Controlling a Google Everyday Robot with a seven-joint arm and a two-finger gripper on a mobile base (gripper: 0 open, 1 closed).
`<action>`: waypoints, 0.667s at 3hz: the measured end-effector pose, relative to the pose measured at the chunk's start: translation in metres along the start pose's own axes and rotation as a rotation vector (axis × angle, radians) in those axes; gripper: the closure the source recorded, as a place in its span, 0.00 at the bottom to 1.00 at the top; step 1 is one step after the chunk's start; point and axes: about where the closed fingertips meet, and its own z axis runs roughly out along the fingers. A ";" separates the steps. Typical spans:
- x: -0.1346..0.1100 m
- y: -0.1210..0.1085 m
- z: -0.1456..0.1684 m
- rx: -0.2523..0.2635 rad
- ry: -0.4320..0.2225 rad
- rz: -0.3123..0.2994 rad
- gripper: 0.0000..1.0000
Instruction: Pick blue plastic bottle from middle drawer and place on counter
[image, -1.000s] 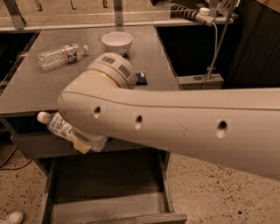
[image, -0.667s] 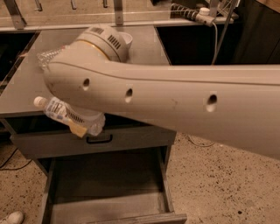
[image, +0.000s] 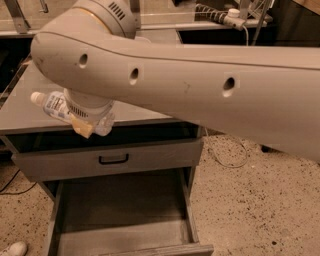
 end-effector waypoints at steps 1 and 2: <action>-0.006 -0.017 0.013 -0.017 0.009 -0.004 1.00; -0.019 -0.036 0.025 -0.030 0.019 -0.015 1.00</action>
Offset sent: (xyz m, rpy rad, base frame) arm 0.0839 0.0196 0.0016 -0.0263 0.0488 0.0345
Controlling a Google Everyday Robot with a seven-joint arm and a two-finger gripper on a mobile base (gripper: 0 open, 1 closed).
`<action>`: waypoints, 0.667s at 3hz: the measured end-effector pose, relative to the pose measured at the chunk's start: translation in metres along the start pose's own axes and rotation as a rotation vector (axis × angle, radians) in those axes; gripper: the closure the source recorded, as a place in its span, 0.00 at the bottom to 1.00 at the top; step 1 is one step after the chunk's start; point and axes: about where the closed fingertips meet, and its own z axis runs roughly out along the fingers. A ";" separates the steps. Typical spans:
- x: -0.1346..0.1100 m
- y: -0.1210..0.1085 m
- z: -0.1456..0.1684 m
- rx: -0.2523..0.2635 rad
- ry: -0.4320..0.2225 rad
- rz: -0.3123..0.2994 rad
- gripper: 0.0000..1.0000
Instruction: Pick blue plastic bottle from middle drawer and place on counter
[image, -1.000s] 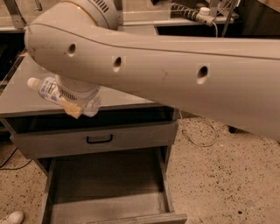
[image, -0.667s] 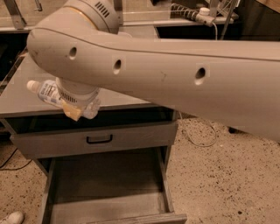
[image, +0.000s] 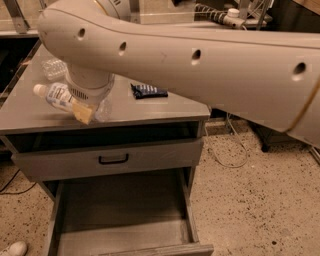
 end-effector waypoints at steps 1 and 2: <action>-0.014 -0.022 0.012 -0.004 0.019 -0.008 1.00; -0.026 -0.038 0.029 -0.024 0.035 -0.020 1.00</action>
Offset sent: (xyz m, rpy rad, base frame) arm 0.0836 0.0258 -0.0099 -0.0474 0.0581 0.0334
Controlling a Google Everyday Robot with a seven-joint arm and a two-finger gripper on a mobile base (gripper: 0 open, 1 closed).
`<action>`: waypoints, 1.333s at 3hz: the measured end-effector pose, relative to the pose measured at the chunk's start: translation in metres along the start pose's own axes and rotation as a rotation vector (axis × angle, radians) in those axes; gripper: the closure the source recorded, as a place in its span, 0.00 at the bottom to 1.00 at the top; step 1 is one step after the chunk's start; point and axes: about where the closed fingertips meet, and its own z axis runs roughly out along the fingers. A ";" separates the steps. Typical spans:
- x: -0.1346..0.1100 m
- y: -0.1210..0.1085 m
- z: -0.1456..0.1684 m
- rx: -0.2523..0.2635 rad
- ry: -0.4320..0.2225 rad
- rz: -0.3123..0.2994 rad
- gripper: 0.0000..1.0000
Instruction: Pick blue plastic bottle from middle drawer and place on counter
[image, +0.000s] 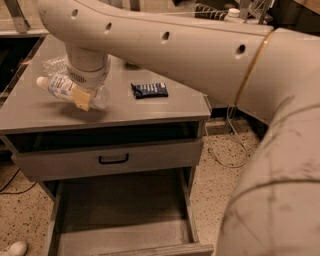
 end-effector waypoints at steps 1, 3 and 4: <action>-0.014 -0.009 0.020 -0.037 0.006 -0.016 1.00; -0.047 -0.002 0.057 -0.122 -0.028 -0.074 1.00; -0.047 -0.002 0.057 -0.122 -0.028 -0.074 0.82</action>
Offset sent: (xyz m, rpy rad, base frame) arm 0.0474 0.0558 -0.0324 0.0300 0.0802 0.1160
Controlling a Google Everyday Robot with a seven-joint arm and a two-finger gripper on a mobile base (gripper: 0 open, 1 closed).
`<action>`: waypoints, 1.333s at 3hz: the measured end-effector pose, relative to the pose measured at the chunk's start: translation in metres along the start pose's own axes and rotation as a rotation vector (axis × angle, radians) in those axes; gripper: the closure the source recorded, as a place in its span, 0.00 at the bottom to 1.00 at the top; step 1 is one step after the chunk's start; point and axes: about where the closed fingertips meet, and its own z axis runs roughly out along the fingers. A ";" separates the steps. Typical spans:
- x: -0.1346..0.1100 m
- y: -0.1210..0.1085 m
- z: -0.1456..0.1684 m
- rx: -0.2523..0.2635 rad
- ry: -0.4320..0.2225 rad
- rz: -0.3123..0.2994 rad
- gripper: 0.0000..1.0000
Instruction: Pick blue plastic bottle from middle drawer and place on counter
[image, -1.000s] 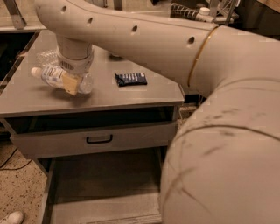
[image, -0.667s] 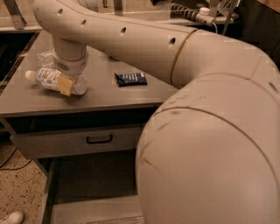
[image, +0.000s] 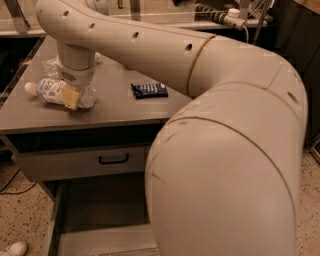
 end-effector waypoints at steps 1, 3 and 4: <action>0.000 0.000 0.000 0.000 0.000 0.000 0.59; 0.000 0.000 0.000 0.000 0.000 0.000 0.12; 0.000 0.000 0.000 0.000 0.000 0.000 0.00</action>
Offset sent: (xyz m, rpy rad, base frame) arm 0.0000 0.0000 0.0000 0.0000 0.0000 0.0000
